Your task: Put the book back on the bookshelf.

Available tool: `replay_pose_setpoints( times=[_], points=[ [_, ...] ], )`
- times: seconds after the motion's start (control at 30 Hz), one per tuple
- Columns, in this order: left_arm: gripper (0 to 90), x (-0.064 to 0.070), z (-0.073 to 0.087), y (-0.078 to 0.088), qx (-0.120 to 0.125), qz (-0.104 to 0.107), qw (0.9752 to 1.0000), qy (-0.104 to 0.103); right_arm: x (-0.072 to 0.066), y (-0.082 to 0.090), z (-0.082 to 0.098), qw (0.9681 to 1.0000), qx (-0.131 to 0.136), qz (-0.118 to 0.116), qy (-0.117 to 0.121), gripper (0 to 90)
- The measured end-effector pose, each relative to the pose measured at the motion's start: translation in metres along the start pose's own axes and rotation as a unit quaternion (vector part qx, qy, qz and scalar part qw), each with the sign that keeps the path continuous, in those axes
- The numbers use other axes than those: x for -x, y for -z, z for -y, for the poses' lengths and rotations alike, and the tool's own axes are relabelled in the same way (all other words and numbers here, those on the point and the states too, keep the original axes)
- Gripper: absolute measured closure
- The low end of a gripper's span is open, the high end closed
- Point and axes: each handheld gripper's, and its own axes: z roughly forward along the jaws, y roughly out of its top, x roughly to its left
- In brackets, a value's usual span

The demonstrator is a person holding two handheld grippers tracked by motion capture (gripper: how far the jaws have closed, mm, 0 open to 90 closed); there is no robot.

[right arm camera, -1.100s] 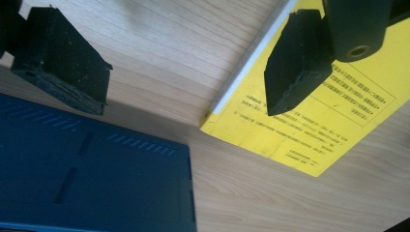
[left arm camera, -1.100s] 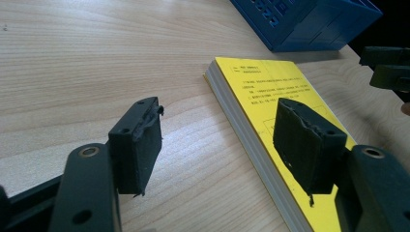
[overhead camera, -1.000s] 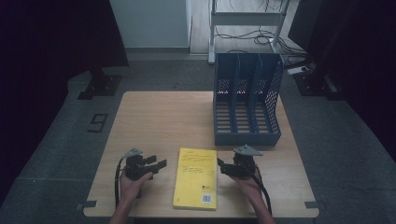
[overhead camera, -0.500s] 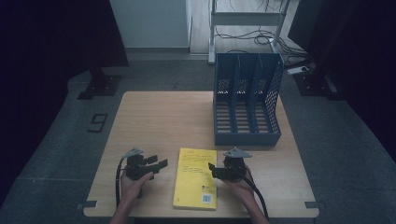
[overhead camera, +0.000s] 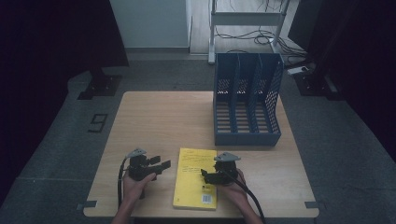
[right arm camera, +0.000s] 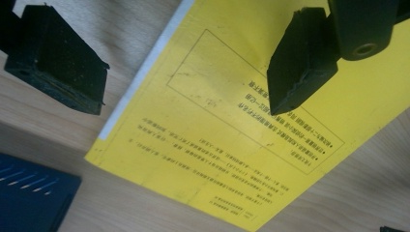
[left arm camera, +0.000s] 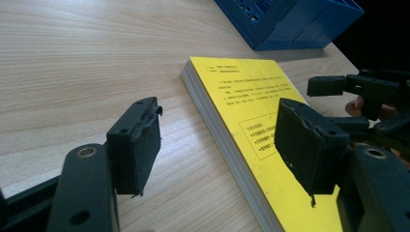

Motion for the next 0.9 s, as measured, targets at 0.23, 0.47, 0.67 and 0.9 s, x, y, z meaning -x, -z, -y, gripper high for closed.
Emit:
replay_pose_setpoints(
  times=[0.23, 0.47, 0.67, 0.9],
  points=[
    [33.0, 0.005, 0.004, -0.010, -0.017, -0.001, 0.9998, -0.010, -0.001, -0.005, 0.002, 0.9999, -0.010, -0.004, 0.001, 12.8],
    [33.1, 0.015, 0.008, -0.021, -0.030, 0.000, 0.9993, -0.025, 0.000, -0.007, 0.003, 0.9999, -0.011, -0.010, -0.006, 13.1],
    [32.8, 0.022, 0.012, -0.030, -0.046, 0.002, 0.9983, -0.036, 0.001, -0.007, 0.003, 0.9997, -0.014, -0.016, -0.015, 13.6],
    [32.8, 0.026, 0.014, -0.037, -0.056, -0.003, 0.9974, -0.045, 0.000, -0.007, 0.004, 0.9997, -0.011, -0.014, -0.016, 13.8]
  ],
)
